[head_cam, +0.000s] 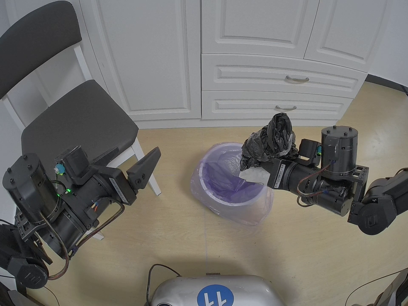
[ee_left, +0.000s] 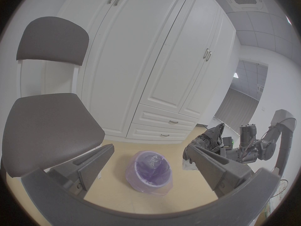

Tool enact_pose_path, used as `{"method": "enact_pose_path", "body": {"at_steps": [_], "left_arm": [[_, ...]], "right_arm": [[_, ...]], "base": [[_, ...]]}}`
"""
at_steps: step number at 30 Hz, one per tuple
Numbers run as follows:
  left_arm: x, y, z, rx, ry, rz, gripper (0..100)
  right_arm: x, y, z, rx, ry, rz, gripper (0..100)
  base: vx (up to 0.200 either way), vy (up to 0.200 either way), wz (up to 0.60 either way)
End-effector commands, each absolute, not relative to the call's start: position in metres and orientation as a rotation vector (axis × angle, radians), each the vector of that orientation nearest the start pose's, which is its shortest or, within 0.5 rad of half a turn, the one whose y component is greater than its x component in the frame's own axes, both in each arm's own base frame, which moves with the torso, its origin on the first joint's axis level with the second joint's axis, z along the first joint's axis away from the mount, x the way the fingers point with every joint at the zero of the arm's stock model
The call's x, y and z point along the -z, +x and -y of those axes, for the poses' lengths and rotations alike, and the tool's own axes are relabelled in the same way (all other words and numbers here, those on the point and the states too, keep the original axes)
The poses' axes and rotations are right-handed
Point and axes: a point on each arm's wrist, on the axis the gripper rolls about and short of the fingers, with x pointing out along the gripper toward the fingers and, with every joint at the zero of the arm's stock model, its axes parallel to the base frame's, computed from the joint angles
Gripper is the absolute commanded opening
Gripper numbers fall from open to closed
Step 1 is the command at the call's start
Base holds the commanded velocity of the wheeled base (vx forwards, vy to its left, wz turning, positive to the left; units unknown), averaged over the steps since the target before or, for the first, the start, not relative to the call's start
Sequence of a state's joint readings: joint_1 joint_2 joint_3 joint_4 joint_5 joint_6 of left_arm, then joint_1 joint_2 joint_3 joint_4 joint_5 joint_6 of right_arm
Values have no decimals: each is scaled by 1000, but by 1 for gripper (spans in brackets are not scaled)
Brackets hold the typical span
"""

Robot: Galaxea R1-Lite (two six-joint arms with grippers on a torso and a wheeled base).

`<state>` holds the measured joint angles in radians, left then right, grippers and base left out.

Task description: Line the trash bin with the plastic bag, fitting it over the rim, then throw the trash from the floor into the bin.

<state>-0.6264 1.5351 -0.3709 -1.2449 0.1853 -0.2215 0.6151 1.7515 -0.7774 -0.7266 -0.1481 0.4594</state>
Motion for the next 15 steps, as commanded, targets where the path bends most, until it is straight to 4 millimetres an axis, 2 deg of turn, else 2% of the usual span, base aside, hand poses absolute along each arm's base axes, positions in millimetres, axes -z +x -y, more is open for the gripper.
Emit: {"method": "enact_pose_path", "body": {"at_steps": [1, 15], "left_arm": [[-170, 192, 133, 442, -237, -3, 100], [-162, 196, 137, 447, -257, 47, 100]], "right_arm": [[-167, 258, -178, -399, 354, -335, 0], [-168, 258, -177, -395, 357, -333, 0]], "base": [[200, 0, 0], [0, 0, 0]]}}
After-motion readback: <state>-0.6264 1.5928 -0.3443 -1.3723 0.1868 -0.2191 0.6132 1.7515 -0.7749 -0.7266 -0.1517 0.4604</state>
